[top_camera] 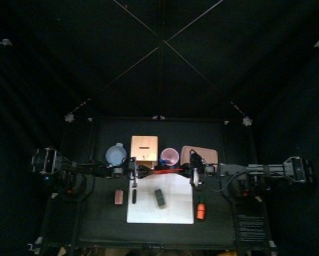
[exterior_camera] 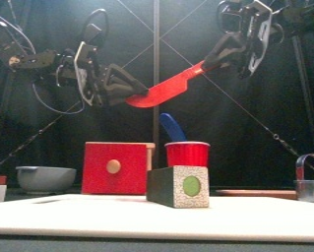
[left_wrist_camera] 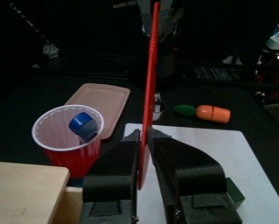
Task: Place sushi on board then cut the sushi with the knife then place the pieces on the plate
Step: Cut the sushi into 4 pieces
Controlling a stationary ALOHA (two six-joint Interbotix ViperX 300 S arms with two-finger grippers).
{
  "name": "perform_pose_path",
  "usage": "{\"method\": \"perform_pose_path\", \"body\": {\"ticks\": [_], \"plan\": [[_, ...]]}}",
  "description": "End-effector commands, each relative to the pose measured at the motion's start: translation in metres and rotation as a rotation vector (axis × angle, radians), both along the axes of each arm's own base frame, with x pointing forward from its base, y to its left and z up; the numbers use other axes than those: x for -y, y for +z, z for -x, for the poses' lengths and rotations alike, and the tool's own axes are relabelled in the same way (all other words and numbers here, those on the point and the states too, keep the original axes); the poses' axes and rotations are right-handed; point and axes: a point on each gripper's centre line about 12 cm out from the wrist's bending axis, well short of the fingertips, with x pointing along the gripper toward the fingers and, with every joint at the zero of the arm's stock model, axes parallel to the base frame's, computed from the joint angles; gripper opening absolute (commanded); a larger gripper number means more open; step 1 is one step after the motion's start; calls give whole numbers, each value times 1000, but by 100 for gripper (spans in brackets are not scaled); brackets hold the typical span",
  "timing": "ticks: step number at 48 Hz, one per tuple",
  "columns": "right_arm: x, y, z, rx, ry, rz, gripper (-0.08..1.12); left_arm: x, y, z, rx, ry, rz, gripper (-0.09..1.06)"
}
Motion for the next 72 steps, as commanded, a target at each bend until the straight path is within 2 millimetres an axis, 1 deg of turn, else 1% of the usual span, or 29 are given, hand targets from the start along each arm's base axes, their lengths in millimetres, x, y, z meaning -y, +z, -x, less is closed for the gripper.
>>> {"method": "perform_pose_path", "body": {"ticks": [1, 5, 14, 20, 23, 26, 31, 34, 38, 40, 49, 55, 59, 69, 72], "plan": [[0, 2, 1, 30, 3, -5, 48, 7, 4, 3, 18, -18, 2, 37], [-2, 1, 2, 44, 10, -4, 48, 13, -2, 8, -1, -35, 3, 37], [-6, -13, 2, 12, 36, 13, 48, 18, -7, 12, -22, -50, 1, 38], [-10, -8, -4, 35, 55, 23, 48, 15, -8, 13, -28, -43, 2, 40], [-11, -4, -6, 59, 67, 33, 48, 14, -8, 13, -26, -40, 0, 44], [-12, -1, -7, 72, 76, 44, 48, 14, -9, 13, -29, -38, 2, 51], [-12, 2, -8, 85, 83, 58, 48, 14, -9, 13, -29, -37, 6, 67], [-13, 3, -8, 89, 87, 67, 48, 14, -10, 13, -32, -37, 10, 74], [-13, 5, -9, 93, 90, 72, 48, 13, -11, 13, -35, -35, 10, 80], [-13, 5, -9, 93, 91, 74, 48, 13, -11, 12, -33, -29, 15, 81], [-13, 7, -9, 104, 94, 75, 48, 9, -10, 11, -30, -1, 33, 80], [-13, 6, -9, 102, 95, 76, 48, 9, -11, 11, -33, 5, 42, 77], [-13, 6, -9, 102, 95, 76, 48, 10, -11, 11, -34, 4, 44, 70], [-13, 6, -9, 104, 95, 75, 48, 12, -12, 12, -42, -2, 43, 49], [-13, 5, -9, 101, 94, 73, 48, 12, -12, 13, -41, -2, 43, 45]]}}
